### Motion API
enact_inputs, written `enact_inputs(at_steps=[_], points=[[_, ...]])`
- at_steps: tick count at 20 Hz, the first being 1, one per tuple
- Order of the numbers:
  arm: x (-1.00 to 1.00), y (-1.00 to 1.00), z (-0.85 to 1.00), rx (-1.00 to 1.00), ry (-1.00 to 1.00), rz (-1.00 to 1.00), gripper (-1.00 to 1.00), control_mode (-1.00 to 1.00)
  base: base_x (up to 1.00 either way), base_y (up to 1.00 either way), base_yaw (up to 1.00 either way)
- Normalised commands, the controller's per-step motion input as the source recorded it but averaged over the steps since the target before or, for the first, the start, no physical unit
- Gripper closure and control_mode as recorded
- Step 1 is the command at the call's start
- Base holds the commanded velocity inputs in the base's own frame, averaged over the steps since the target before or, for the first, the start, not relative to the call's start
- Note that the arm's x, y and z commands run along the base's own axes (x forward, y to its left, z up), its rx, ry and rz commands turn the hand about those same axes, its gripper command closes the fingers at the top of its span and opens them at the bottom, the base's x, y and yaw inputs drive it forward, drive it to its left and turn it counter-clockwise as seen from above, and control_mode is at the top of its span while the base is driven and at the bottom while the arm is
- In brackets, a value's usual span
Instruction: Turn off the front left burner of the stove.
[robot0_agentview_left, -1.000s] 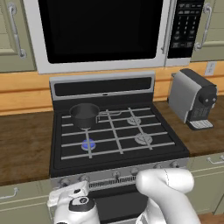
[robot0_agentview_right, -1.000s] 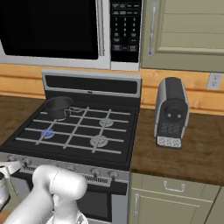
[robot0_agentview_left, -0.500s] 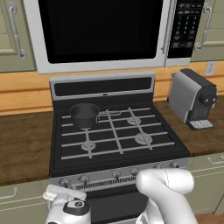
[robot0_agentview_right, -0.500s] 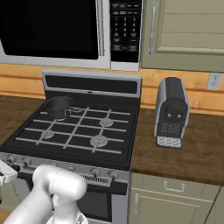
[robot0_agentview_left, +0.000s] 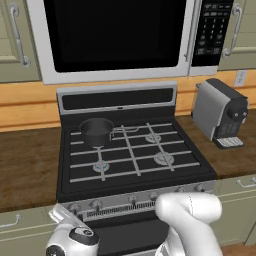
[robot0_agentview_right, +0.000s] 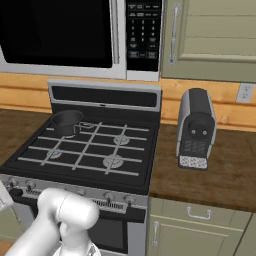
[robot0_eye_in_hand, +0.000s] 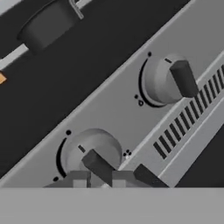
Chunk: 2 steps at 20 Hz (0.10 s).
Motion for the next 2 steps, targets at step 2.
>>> enact_inputs(at_steps=[2], points=[[0.0, 0.0, 0.0, 0.0, 0.0, 0.0, 1.0, -1.0, 0.0, 0.0, 0.0]])
